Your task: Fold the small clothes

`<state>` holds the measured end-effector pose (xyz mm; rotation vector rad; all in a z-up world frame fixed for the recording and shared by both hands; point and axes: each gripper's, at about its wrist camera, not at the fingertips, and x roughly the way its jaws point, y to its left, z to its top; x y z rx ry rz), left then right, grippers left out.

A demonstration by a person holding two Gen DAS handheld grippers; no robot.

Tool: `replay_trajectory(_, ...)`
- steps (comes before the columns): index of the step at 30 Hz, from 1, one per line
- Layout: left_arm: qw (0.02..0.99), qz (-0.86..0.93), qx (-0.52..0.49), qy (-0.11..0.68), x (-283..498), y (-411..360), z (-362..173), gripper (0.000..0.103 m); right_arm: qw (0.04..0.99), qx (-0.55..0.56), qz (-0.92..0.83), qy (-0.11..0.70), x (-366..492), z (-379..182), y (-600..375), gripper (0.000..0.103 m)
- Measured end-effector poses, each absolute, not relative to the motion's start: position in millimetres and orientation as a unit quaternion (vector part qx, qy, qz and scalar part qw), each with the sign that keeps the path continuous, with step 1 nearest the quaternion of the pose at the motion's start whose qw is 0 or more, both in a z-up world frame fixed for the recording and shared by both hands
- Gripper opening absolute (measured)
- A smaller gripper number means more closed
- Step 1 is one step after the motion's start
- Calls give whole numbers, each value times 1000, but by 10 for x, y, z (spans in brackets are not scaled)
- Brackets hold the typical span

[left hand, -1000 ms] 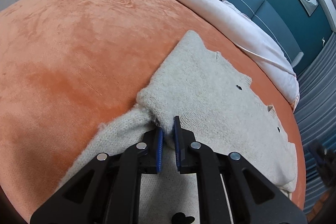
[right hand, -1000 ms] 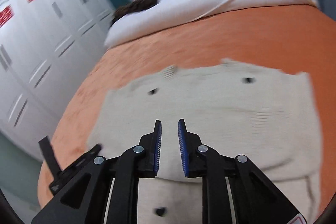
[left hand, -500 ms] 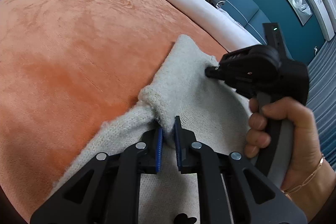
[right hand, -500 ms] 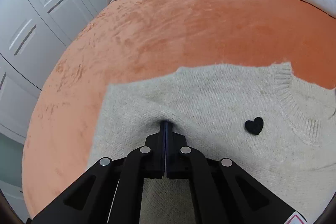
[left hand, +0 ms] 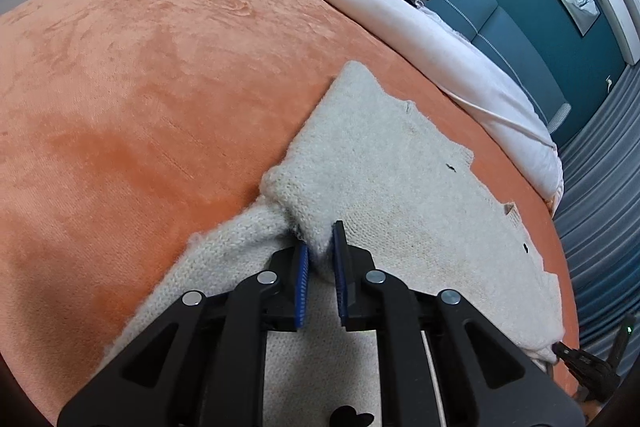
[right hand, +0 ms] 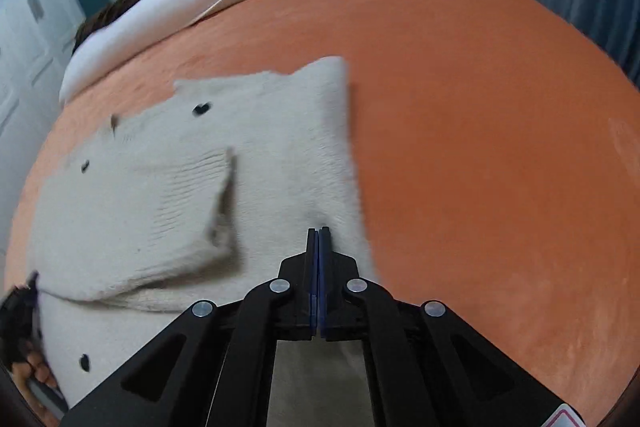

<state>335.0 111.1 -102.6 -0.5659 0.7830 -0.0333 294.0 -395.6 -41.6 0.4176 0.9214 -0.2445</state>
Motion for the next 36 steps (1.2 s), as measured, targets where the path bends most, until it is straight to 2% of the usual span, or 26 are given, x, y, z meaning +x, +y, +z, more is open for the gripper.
replay_trajectory(2,885,-15,-260,387,3255,1159,-911,23,867,244,-115,418,2576,-254,-4138,16)
replay_trajectory(3,888,-8,-248,387,3136,1205,-830,37,871,240,-109,415,2351,-163,-4151,21)
replay_trajectory(4,891,-3,-236,387,3010,1257,-767,45,874,230,-101,416,2149,-106,-4124,32)
replay_trajectory(5,894,-1,-227,387,2850,1325,-698,58,876,219,-95,420,1956,-74,-4078,49)
replay_trajectory(6,895,-5,-219,389,2640,1421,-631,67,874,208,-90,429,1736,-62,-4026,56)
replay_trajectory(7,893,-6,-214,396,2484,1500,-598,70,871,201,-85,440,1506,-80,-3969,64)
replay_trajectory(8,888,-4,-209,410,2305,1592,-584,75,867,198,-80,451,1308,-110,-3922,65)
replay_trajectory(13,835,-29,-258,485,1439,1915,-736,77,826,237,-34,511,430,-466,-3530,66)
replay_trajectory(15,828,-46,-278,485,1198,1907,-775,83,813,264,-8,519,301,-596,-3320,67)
replay_trajectory(17,828,-55,-280,483,1079,1815,-793,89,824,256,-16,505,245,-605,-3142,79)
replay_trajectory(19,829,-54,-269,487,1078,1683,-805,89,832,259,-8,490,342,-598,-3024,79)
replay_trajectory(20,831,-59,-259,488,1101,1608,-794,89,832,267,-14,486,414,-594,-3002,79)
replay_trajectory(21,832,-69,-248,492,1136,1535,-784,80,831,277,-14,482,481,-596,-3000,76)
replay_trajectory(22,831,-73,-238,497,1170,1485,-779,68,830,288,-13,478,566,-599,-2991,63)
replay_trajectory(23,828,-76,-229,506,1206,1434,-777,50,827,292,-19,479,598,-592,-3010,46)
replay_trajectory(24,824,-76,-224,516,1237,1397,-775,34,822,299,-25,484,665,-580,-3007,37)
replay_trajectory(25,819,-75,-225,522,1236,1394,-768,24,820,309,-22,481,692,-564,-3018,16)
replay_trajectory(26,815,-80,-230,526,1248,1402,-740,9,821,319,-20,474,692,-516,-3027,13)
replay_trajectory(32,829,-100,-220,504,925,1552,-235,7,852,295,-14,433,348,49,-3036,8)
replay_trajectory(36,828,-117,-211,506,524,1642,4,6,862,241,-5,446,-102,299,-3024,7)
